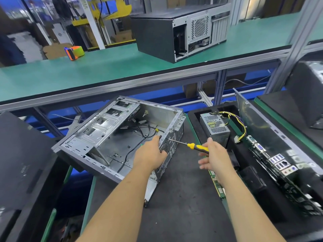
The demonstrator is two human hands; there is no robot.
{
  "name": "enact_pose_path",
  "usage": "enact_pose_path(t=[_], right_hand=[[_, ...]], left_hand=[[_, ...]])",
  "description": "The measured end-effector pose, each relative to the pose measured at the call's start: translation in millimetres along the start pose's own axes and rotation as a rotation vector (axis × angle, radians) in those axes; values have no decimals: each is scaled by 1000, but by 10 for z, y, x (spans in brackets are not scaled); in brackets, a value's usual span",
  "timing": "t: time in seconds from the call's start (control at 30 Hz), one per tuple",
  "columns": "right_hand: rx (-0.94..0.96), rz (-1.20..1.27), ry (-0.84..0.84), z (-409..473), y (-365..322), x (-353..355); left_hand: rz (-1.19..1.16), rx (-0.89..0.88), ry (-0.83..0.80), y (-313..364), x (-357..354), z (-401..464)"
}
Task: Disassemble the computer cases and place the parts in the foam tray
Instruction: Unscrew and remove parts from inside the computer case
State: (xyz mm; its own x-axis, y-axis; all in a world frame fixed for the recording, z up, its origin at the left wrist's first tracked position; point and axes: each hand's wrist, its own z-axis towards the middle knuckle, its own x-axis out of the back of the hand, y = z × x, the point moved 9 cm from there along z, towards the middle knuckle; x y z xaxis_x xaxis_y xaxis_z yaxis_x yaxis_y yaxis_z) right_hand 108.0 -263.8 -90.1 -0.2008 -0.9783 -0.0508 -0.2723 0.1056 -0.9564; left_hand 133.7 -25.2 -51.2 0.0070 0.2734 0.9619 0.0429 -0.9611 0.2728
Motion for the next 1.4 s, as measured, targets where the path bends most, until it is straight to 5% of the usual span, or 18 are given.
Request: enact_pose_path(t=[0.2,0.4,0.6,0.77,0.93,1.0,1.1,1.17,1.4], right_hand=[[157,6,-34,-20,-111,45],[4,-60,-25,1,-15,14],[185,-25,-24,-5,-105,46],[105,-74,-82,15,-18,-111],[182,-425,-5,-3,121,-227],[264,-661,-208,-148,392,-420],[394,-1204,-591,-558,1152,-757],[491,-1439,-599,-675,1404,-867],[401,-1422,-490,-539,1138,-962]], left_hand=[[-7,8,-10,-4,1,0],[34,-16,22,39,20,12],[237,-273,124,316,82,-77],[271,-184,137,356,138,-15],[323,-223,84,421,151,31],[364,-258,120,416,146,-26],[523,-550,289,687,124,-310],[570,-700,264,805,-30,-421],[34,-45,-57,257,47,12]])
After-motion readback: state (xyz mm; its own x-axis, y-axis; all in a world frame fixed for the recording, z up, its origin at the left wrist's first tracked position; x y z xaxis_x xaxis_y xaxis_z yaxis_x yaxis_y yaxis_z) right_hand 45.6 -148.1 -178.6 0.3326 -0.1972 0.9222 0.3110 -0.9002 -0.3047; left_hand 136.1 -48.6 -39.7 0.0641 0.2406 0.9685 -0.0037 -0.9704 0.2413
